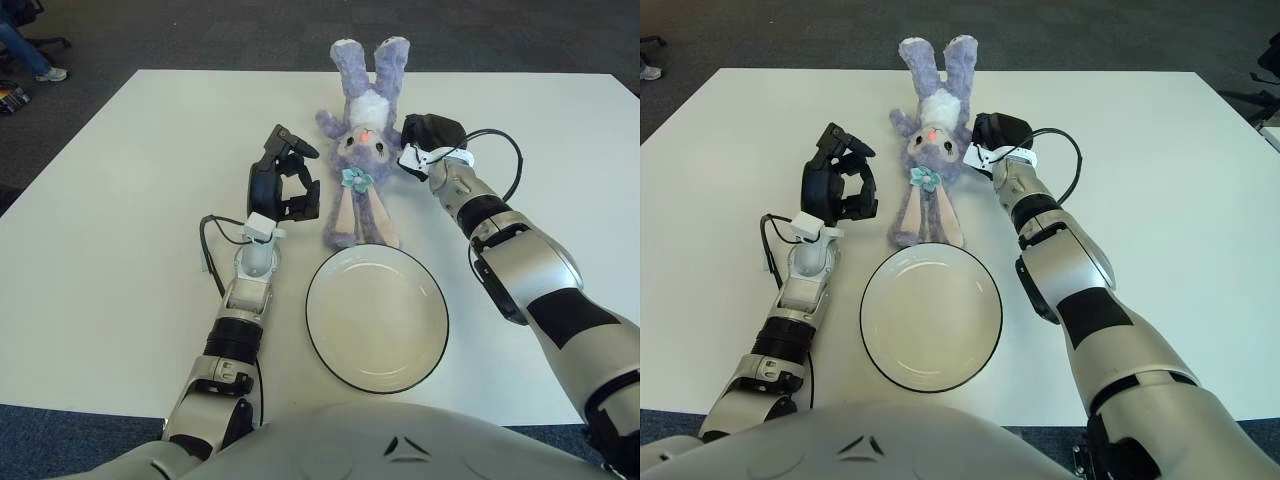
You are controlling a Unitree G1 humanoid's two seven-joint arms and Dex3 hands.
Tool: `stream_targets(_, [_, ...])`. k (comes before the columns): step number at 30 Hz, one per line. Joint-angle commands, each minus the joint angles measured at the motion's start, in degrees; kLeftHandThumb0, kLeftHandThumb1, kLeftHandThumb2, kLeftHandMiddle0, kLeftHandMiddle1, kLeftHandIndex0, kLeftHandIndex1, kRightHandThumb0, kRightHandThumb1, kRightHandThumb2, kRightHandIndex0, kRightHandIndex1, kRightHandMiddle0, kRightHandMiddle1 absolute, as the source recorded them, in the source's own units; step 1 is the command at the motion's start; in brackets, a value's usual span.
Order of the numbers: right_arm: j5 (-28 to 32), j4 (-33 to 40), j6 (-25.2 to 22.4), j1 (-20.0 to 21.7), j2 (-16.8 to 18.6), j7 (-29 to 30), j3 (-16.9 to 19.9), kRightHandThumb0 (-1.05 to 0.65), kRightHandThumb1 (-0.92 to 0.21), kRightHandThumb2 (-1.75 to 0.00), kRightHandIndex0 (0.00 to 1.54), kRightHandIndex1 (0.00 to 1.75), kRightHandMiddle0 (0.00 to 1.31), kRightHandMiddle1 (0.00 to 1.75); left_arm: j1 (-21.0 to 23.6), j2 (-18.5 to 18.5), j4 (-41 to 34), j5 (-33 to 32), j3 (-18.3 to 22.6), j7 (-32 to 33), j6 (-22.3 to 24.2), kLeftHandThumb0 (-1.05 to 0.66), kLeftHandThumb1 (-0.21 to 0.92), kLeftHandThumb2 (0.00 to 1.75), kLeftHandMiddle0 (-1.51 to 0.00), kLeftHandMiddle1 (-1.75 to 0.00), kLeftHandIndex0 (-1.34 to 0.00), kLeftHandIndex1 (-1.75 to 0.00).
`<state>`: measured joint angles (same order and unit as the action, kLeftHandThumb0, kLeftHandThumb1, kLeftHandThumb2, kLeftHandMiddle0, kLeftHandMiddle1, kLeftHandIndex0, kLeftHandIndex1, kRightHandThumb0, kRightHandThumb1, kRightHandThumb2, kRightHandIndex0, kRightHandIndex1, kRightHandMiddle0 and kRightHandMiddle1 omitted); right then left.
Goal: Put the doll into the plate.
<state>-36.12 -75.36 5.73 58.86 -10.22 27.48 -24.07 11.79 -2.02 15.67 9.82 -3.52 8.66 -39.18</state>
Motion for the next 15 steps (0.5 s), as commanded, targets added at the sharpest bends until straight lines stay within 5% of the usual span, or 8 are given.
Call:
stream_targets(1, [0.2, 0.5, -0.4, -1.6, -1.8, 2.5, 0.5, 0.00, -0.17, -1.45, 0.57, 1.63, 0.71, 1.72, -7.7, 0.2, 3.8, 0.4, -0.3, 0.1, 0.4, -0.43, 0.48, 1.11, -1.04, -1.75, -0.48, -1.75])
stream_targets(15, [-0.2, 3.3, 0.4, -3.7, -5.3, 5.4, 0.2, 0.00, -0.23, -1.32, 0.64, 1.63, 0.63, 1.57, -7.6, 0.4, 4.0, 0.1, -0.5, -0.3, 0.1, -0.43, 0.49, 1.10, -1.03, -1.75, -0.48, -1.75])
